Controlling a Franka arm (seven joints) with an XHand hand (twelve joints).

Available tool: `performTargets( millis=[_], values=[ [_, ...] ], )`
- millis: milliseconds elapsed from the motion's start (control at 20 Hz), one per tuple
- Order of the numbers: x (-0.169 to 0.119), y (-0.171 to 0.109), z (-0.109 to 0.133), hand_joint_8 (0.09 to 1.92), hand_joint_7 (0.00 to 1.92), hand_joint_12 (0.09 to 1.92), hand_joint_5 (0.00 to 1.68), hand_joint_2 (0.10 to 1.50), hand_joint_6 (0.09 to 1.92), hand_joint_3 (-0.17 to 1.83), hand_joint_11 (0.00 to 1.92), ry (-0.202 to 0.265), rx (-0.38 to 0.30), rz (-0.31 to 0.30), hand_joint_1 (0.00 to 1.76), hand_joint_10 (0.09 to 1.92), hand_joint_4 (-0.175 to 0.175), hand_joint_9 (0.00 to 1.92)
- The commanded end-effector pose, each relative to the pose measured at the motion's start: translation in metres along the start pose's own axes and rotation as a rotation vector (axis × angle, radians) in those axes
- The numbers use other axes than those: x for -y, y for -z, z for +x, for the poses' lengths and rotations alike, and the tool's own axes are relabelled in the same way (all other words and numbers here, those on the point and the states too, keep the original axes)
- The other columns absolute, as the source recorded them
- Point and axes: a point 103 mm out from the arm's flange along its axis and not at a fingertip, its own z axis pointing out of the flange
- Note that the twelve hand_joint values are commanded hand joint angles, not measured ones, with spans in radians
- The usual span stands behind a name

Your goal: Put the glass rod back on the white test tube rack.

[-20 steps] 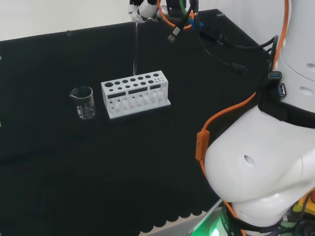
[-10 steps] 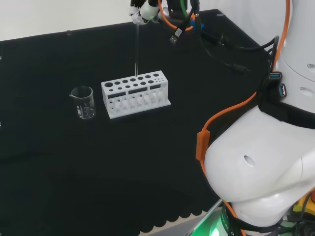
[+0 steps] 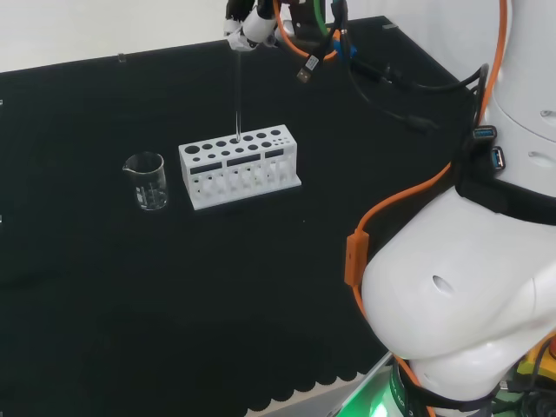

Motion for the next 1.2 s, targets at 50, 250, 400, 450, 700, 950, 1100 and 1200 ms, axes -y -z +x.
performTargets(
  millis=[50,250,400,450,700,950,1100,1200],
  values=[
    [-0.008,-0.010,-0.003,1.02,1.21,0.72,1.06,0.79,0.71,0.54,1.62,-0.008,-0.018,0.018,1.30,0.55,-0.175,1.77],
    [-0.012,-0.014,-0.004,1.02,1.21,0.73,1.06,0.79,0.71,0.54,1.62,-0.008,-0.021,0.028,1.30,0.55,-0.175,1.77],
    [-0.014,-0.016,-0.004,1.02,1.21,0.73,1.06,0.79,0.71,0.54,1.62,-0.006,-0.023,0.029,1.31,0.55,-0.175,1.77],
    [-0.016,-0.017,-0.002,1.02,1.21,0.73,1.06,0.79,0.71,0.54,1.62,-0.007,-0.014,0.031,1.31,0.55,-0.175,1.77],
    [-0.017,-0.016,-0.003,1.02,1.21,0.73,1.06,0.78,0.71,0.54,1.62,-0.010,-0.016,0.028,1.31,0.55,-0.175,1.77],
    [-0.016,-0.013,-0.005,1.02,1.21,0.73,1.06,0.78,0.71,0.55,1.62,-0.012,-0.022,0.021,1.31,0.55,-0.175,1.77],
    [-0.013,-0.008,-0.009,1.02,1.21,0.73,1.06,0.78,0.72,0.55,1.62,-0.009,-0.031,0.012,1.30,0.55,-0.175,1.77],
    [-0.010,-0.006,-0.010,1.02,1.21,0.73,1.06,0.78,0.72,0.55,1.62,-0.007,-0.029,0.010,1.31,0.55,-0.175,1.77]
  ],
)
